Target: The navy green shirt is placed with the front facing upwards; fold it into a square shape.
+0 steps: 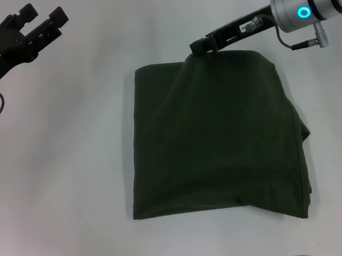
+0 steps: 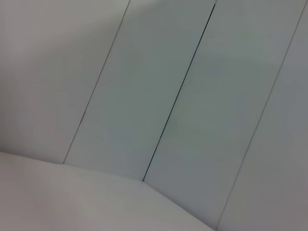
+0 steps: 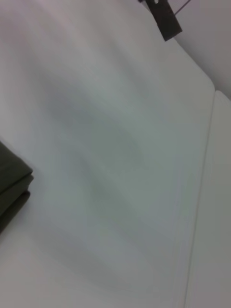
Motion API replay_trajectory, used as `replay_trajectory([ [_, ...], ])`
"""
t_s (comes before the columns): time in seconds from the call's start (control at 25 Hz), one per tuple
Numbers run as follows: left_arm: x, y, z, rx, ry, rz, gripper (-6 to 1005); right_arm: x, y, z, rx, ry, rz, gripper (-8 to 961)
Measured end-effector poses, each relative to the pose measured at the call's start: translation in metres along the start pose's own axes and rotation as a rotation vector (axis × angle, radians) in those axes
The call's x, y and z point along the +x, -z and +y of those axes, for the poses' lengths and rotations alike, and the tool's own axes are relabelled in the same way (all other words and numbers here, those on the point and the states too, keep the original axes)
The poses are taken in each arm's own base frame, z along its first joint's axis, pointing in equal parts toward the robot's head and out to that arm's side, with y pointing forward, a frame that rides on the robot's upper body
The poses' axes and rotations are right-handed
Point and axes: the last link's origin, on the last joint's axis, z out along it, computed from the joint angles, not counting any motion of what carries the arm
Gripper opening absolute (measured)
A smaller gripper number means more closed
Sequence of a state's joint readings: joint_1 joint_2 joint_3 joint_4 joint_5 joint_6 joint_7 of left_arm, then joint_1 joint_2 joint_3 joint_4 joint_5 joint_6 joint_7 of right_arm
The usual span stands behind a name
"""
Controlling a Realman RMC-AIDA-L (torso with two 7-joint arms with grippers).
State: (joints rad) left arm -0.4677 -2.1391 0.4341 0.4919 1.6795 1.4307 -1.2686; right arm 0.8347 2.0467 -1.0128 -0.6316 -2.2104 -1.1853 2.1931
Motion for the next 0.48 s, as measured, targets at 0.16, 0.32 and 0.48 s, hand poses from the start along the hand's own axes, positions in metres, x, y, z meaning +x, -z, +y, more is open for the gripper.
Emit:
replay_trajectory([
  [0.16,0.000,-0.001,0.000,-0.002,-0.002,0.001,904,-0.003,-0.006,0.005,-0.003,0.011,0.004,31],
  [0.32,0.000,-0.001,0.000,-0.002,-0.003,0.001,904,0.001,-0.010,0.003,0.014,-0.002,-0.010,31],
  [0.48,0.001,-0.001,0.000,-0.002,-0.004,0.001,904,0.007,-0.007,-0.009,0.058,-0.060,-0.074,63],
])
